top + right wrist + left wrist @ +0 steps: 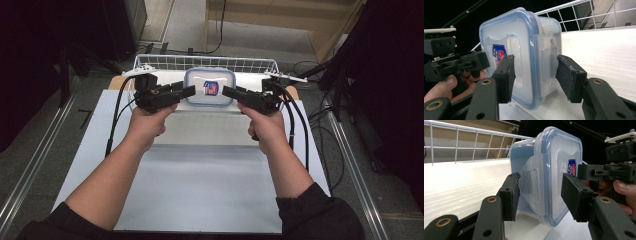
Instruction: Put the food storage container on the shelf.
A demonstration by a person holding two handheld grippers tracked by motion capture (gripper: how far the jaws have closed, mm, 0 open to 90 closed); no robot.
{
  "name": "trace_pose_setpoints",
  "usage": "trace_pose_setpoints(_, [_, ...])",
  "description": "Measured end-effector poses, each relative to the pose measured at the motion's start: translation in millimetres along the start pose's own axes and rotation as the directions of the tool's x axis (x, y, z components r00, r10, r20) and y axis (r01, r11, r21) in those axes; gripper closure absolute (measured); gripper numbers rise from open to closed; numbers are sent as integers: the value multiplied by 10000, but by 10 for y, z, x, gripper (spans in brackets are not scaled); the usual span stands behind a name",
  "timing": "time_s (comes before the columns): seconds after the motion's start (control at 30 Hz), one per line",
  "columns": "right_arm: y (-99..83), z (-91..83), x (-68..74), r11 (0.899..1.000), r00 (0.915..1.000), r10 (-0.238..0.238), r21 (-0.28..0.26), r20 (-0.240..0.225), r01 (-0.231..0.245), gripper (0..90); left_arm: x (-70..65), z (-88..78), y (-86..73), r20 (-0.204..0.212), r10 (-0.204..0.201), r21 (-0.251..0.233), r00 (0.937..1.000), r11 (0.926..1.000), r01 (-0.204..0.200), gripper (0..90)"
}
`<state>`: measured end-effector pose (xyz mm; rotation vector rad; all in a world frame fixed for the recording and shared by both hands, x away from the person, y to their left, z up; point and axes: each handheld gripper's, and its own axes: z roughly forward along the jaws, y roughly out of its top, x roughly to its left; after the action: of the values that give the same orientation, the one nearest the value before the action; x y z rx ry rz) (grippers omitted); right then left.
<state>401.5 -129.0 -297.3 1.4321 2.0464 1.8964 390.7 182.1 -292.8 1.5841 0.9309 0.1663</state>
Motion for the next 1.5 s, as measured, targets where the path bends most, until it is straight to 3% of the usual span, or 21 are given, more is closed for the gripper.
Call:
trace_pose_setpoints(0.47, [16, -2, -30, 10000, 10000, 35, -72, -47, -35, 515, 21, 20, 3, -88, -48, -18, 9999, 10000, 48, 492])
trace_pose_setpoints(0.63, [21, -6, -29, 9998, 9998, 171, -53, -94, -171, 523, 35, 12, 2, 91, -252, -6, 9996, 9997, 252, 506])
trace_pose_setpoints(0.93, [-9, -124, 91, 9999, 10000, -19, 113, -70, 20, 522, -99, -95, -36, 163, -84, 20, 9998, 10000, 84, 505])
trace_pose_setpoints(1.17, [-86, -167, 132, 9994, 9997, 209, 273, -147, -205, 518, -150, -162, -117, 119, -70, 149, 9999, 9999, 68, 508])
trace_pose_setpoints(1.5, [-43, -82, 73, 9995, 9998, 204, 232, 66, -206, 484, -88, -45, -53, -26, -123, -37, 9999, 9999, 123, 480])
